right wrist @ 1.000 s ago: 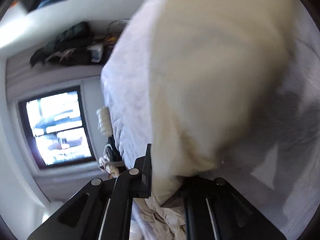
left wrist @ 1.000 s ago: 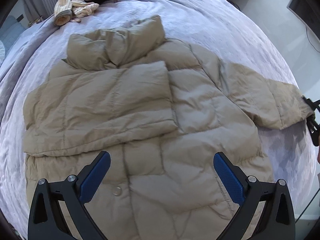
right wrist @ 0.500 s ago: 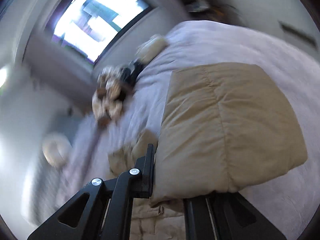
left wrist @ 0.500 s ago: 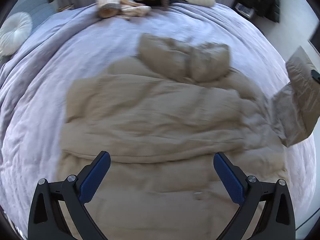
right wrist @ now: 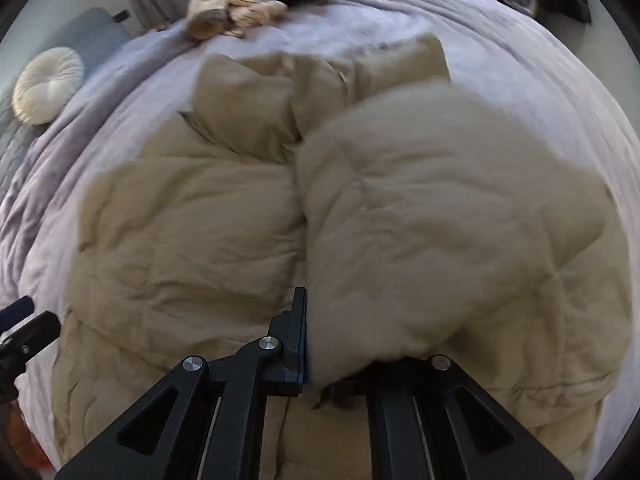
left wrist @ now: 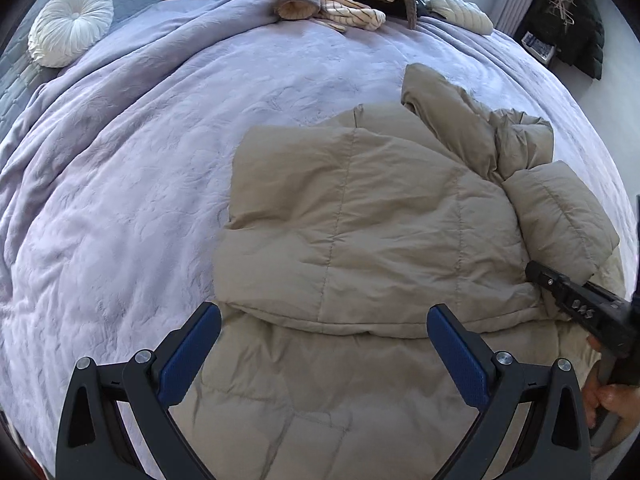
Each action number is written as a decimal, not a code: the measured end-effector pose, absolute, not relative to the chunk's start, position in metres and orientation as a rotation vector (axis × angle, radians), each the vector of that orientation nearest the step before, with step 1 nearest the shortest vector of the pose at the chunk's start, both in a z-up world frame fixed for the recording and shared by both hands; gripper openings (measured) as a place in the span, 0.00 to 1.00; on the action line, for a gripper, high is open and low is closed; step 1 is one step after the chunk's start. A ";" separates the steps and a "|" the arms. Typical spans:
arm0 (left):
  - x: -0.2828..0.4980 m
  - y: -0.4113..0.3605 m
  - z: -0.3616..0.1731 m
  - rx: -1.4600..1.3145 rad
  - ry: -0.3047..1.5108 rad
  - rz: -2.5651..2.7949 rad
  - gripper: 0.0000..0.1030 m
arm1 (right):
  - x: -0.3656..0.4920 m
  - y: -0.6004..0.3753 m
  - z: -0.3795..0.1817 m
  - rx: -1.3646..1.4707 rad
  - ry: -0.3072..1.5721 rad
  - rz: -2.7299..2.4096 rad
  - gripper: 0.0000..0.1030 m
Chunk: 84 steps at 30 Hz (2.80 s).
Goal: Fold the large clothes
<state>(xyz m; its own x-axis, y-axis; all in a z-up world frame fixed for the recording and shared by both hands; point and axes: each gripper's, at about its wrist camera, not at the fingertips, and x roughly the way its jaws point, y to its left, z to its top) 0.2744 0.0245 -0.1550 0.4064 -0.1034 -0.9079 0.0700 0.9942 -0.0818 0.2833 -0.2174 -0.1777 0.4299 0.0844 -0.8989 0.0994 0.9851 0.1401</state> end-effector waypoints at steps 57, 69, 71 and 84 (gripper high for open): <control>0.302 -0.020 -0.192 -0.255 1.288 -0.496 0.19 | 0.169 -0.437 -0.212 1.037 1.025 -0.238 0.05; 0.307 -0.010 -0.129 -0.170 1.161 -0.430 0.19 | 0.170 -0.413 -0.169 0.836 1.075 -0.159 0.10; 0.314 -0.030 -0.137 -0.155 1.169 -0.430 0.19 | 0.168 -0.412 -0.139 0.749 0.995 -0.124 0.34; 0.330 -0.051 -0.190 -0.094 1.219 -0.324 0.19 | 0.252 -0.502 -0.206 1.190 0.897 -0.115 0.17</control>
